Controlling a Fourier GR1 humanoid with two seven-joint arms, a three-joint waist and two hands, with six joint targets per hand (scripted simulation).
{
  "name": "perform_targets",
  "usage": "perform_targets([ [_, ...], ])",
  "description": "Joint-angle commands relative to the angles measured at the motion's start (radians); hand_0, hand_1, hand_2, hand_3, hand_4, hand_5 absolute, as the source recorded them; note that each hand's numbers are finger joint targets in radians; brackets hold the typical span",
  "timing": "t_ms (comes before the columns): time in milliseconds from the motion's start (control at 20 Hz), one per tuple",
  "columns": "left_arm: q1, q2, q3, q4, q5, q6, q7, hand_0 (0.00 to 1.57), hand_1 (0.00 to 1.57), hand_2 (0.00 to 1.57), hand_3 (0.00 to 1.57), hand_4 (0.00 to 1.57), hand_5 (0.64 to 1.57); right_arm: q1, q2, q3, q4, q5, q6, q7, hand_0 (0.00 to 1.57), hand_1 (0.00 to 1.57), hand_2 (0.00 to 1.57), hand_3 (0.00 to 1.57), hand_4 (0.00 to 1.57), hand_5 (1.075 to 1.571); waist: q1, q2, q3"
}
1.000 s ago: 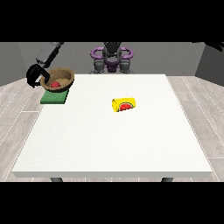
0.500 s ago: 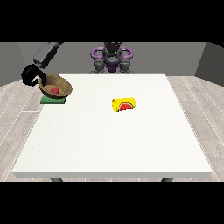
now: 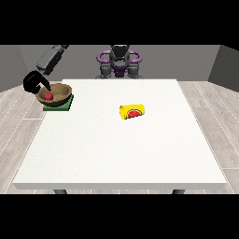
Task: Pick the cup and pour the ball into the bowl, then pick the bowl and place it on the pad
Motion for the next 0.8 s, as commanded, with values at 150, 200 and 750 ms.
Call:
perform_targets([
  [150, -0.036, 0.033, 0.006, -0.013, 0.033, -0.016, -0.01, 0.0, 0.0, 0.0, 0.0, 1.19, 1.566, -0.074, -0.059, -0.015, 0.026, 0.013, -0.049, -0.037, 1.26, 1.26, 1.35, 0.91, 0.11, 1.529, 0.039, 0.077, 0.0006],
  [200, -0.019, -0.02, -0.032, -0.008, -0.006, 0.023, -0.023, 0.0, 0.0, 0.0, 0.0, 1.19, 1.567, -0.086, -0.021, 0.028, 0.002, 0.043, -0.089, 0.003, 1.15, 1.15, 1.32, 1.0, 0.19, 1.532, 0.026, 0.033, -0.0001],
  [750, 0.007, -0.064, -0.076, -0.107, 0.026, 0.052, 0.066, 0.0, 0.0, 0.0, 0.0, 1.19, 1.569, -0.069, -0.086, 0.09, 0.081, 0.091, 0.076, 0.059, 0.0, 0.0, 0.0, 0.0, 0.0, 1.4, 0.039, -0.06, 0.0007],
])
